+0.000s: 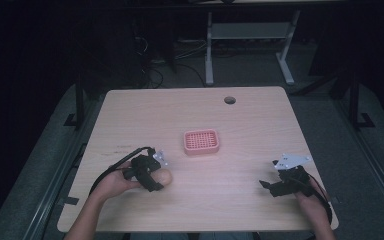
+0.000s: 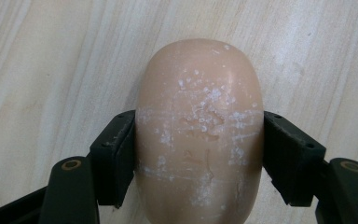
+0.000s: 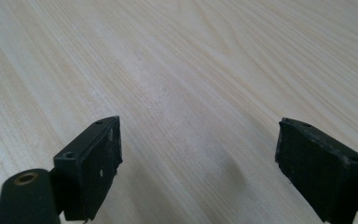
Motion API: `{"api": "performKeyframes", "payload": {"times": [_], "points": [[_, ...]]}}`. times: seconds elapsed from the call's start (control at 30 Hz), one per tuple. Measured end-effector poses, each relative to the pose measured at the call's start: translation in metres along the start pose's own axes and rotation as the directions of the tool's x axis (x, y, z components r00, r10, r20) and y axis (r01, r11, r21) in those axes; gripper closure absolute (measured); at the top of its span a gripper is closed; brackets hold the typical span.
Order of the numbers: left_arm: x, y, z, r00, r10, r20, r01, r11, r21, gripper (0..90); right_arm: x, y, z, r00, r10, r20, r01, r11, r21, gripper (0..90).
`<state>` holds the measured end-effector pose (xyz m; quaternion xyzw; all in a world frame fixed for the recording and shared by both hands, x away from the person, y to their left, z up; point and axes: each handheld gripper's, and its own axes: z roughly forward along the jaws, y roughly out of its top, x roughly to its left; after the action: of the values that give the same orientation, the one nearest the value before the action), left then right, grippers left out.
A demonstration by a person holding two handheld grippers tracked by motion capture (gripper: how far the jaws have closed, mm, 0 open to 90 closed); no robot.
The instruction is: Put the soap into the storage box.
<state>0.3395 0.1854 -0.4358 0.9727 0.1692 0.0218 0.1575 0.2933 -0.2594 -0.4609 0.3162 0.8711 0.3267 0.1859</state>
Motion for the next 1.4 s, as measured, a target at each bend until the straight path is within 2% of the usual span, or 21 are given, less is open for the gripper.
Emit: {"api": "performKeyframes", "payload": {"times": [0.1,0.3,1.03,1.13,1.4], "points": [[0.000,0.000,-0.001,1.0000,-0.003,0.006,0.003,0.9999,-0.009,32.0,0.000,0.000,0.000,1.0000,-0.001,0.001,0.001,1.000,0.000,14.0],[0.000,0.002,-0.002,1.0000,0.007,0.001,-0.007,1.0000,0.002,32.0,0.000,0.000,0.000,1.0000,0.005,0.002,-0.005,1.000,0.000,14.0],[0.004,0.021,-0.013,0.9995,0.031,-0.010,-0.032,0.9994,-0.014,32.0,0.001,0.000,-0.001,1.0000,0.002,0.006,-0.002,1.000,-0.010,13.9],[0.005,0.023,-0.014,0.9996,0.029,-0.008,-0.029,0.9991,-0.031,32.0,0.001,0.000,-0.001,1.0000,0.001,0.006,-0.001,1.000,-0.011,14.0],[0.006,0.030,-0.015,0.9992,0.039,-0.006,-0.039,0.9990,-0.024,32.1,0.001,0.001,-0.001,1.0000,0.001,0.006,-0.001,1.000,-0.012,14.0]]}}
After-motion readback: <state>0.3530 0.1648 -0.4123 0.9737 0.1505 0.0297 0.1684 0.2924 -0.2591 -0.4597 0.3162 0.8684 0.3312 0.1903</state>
